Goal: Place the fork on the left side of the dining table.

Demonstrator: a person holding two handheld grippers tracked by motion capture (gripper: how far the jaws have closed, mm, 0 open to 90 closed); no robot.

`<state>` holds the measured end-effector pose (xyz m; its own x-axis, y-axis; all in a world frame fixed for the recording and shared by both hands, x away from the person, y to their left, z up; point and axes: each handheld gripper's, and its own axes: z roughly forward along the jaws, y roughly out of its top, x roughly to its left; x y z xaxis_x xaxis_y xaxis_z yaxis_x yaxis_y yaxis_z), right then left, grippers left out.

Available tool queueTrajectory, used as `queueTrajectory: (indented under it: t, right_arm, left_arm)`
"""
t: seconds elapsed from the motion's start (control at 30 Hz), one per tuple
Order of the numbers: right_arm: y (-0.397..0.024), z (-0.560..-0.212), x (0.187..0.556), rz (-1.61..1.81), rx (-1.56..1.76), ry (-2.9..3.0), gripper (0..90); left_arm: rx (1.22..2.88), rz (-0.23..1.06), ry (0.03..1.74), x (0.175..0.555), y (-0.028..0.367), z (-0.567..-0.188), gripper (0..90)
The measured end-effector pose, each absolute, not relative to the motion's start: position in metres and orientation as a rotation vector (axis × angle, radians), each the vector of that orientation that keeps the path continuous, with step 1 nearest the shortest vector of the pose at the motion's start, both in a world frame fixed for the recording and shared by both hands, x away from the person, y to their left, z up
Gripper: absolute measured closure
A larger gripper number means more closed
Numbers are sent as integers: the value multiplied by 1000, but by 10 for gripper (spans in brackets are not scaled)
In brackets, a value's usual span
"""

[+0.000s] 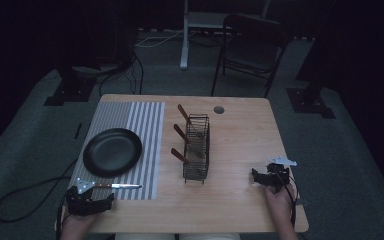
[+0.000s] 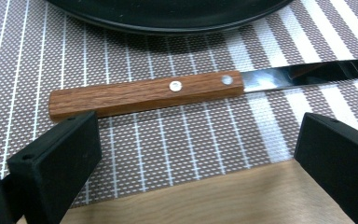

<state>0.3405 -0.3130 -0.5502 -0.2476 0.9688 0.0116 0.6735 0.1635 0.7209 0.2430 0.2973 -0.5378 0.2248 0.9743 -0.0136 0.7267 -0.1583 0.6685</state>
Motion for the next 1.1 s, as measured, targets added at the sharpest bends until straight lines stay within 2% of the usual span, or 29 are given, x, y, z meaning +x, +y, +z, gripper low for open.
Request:
queueTrajectory:
  t: [0.5,0.57,1.1]
  right_arm:
    - [-313,-550,340,858,1553,1989,123]
    - [-313,-550,340,857,1553,1989,123]
    - [-313,-550,340,857,1552,1990,123]
  left_arm:
    - [1969,501,1453,253,279,-524,8]
    - [1972,509,1438,255,277,-523,36]
    - [1982,500,1351,279,261,-501,37]
